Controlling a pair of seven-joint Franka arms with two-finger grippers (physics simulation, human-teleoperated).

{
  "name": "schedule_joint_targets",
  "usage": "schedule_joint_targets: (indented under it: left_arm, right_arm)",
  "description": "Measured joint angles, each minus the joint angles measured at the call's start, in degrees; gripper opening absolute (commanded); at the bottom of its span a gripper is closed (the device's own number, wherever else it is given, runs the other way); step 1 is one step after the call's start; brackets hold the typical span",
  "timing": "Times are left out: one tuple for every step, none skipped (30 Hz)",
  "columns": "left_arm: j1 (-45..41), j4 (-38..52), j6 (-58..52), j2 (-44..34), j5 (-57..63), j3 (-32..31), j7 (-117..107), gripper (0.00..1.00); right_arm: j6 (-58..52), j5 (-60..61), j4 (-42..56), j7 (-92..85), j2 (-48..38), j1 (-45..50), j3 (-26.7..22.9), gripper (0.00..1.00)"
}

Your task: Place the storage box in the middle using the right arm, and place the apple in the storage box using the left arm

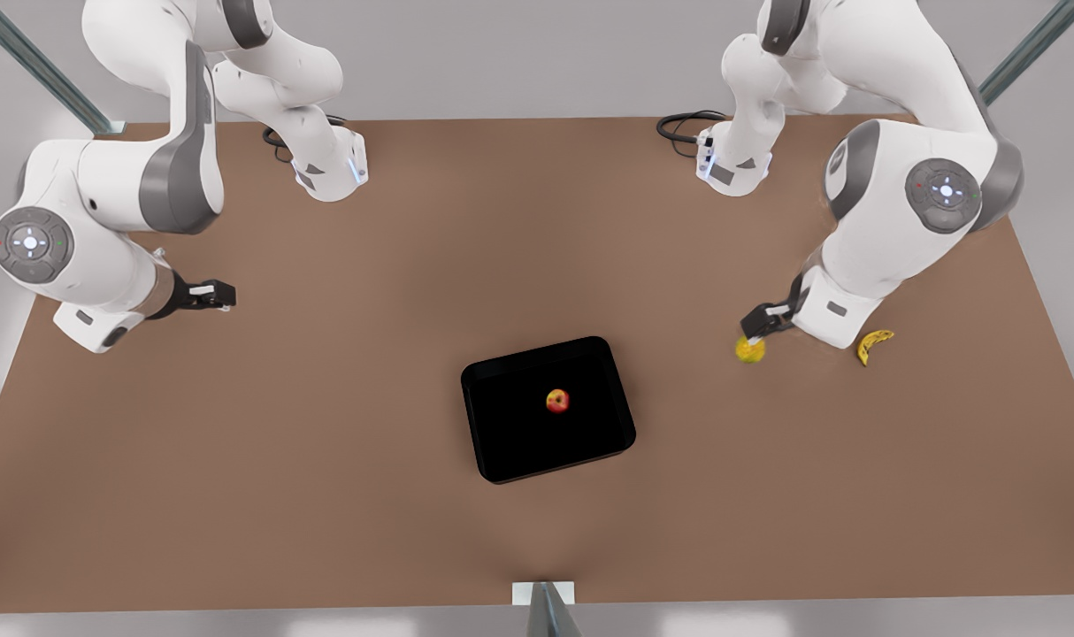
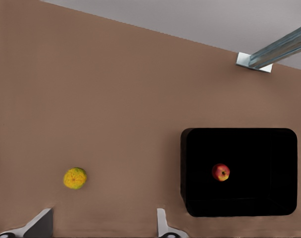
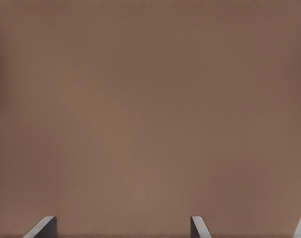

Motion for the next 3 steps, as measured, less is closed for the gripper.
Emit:
schedule_joint_targets:
  left_arm:
    - [2.2, -1.8, -2.5, -2.4, 0.9, -2.4, 1.0, 1.00]
    - [3.3, -2.6, -4.8, -3.7, 1.7, -3.6, 1.9, 1.00]
    - [3.8, -3.1, -6.6, -4.3, 2.3, -4.2, 2.7, 1.00]
  right_arm:
    - [0.0, 0.0, 0.0, 0.0, 0.0, 0.0, 0.0, 1.00]
    - [0.0, 0.0, 0.0, 0.0, 0.0, 0.0, 0.0, 1.00]
    - [0.0, 0.0, -0.1, 0.0, 0.0, 0.0, 0.0, 1.00]
